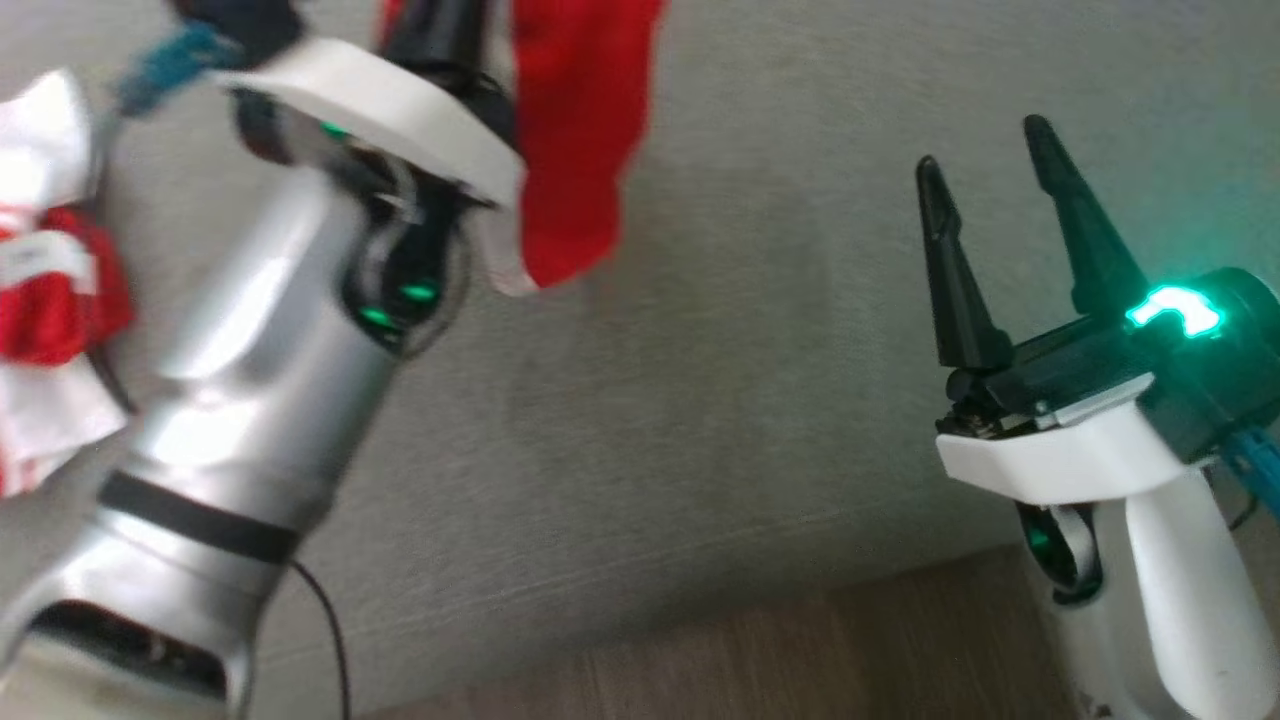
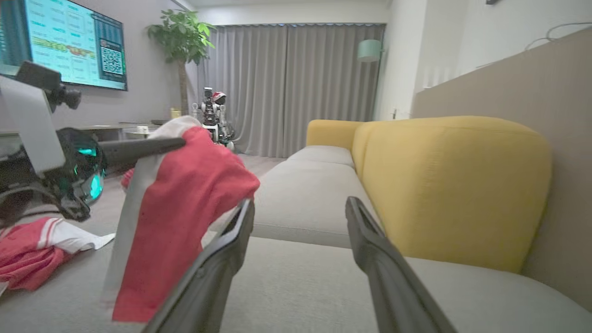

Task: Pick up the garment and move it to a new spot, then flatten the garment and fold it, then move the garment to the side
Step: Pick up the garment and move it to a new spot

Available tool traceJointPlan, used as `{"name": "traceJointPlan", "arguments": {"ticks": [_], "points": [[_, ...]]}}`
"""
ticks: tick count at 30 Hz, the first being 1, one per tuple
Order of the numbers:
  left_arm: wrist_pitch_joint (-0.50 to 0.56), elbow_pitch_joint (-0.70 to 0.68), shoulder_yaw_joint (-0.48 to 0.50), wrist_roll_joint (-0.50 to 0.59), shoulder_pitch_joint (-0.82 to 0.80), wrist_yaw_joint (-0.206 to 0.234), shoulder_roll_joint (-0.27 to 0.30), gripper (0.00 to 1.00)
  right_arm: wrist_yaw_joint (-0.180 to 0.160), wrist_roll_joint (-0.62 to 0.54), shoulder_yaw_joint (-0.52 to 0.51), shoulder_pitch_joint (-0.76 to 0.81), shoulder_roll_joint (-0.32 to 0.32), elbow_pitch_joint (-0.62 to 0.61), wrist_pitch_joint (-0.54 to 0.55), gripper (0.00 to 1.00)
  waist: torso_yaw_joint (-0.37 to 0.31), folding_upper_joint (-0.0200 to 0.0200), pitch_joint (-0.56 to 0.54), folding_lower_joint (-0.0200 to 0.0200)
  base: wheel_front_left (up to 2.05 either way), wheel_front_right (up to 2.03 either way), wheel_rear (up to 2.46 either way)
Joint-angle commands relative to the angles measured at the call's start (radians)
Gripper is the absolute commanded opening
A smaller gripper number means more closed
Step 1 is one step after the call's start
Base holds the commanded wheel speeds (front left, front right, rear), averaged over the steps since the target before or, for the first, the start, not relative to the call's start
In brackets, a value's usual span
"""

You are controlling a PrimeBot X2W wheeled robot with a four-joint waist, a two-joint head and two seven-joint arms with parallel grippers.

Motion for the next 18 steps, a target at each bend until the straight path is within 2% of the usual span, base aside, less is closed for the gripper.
{"name": "traceJointPlan", "arguments": {"ticks": [1, 7, 13, 14, 15, 18], "points": [[-0.016, -0.010, 0.015, 0.030, -0.032, 0.013, -0.002, 0.00, 0.000, 0.013, 0.012, -0.014, 0.013, -0.046, -0.006, 1.00, -0.071, -0.0001, 0.037, 0.0001, 0.00, 0.00, 0.00], [-0.036, 0.080, -0.026, 0.101, 0.019, 0.057, -0.092, 0.00, 0.000, 0.036, -0.025, -0.015, 0.013, -0.071, -0.006, 1.00, -0.131, -0.0001, 0.090, 0.0001, 0.00, 0.00, 0.00], [-0.040, 0.159, -0.037, 0.102, 0.112, 0.052, -0.151, 0.00, 0.000, 0.046, -0.047, -0.019, 0.013, -0.079, -0.006, 1.00, -0.150, -0.0001, 0.122, 0.0001, 0.00, 0.00, 0.00], [-0.040, 0.161, -0.036, 0.098, 0.126, 0.044, -0.156, 0.33, 0.000, 0.046, -0.048, -0.019, 0.013, -0.078, -0.006, 1.00, -0.150, -0.0001, 0.123, 0.0001, 0.00, 0.00, 0.00], [-0.040, 0.161, -0.035, 0.103, 0.134, 0.040, -0.160, 1.00, 0.000, 0.046, -0.050, -0.019, 0.013, -0.076, -0.006, 1.00, -0.147, -0.0001, 0.121, 0.0001, 0.00, 0.00, 0.00], [-0.040, 0.129, -0.013, 0.144, 0.150, 0.036, -0.164, 1.00, 0.000, 0.045, -0.038, -0.015, 0.013, -0.069, -0.006, 1.00, -0.129, -0.0001, 0.105, 0.0001, 0.00, 0.00, 0.00]]}}
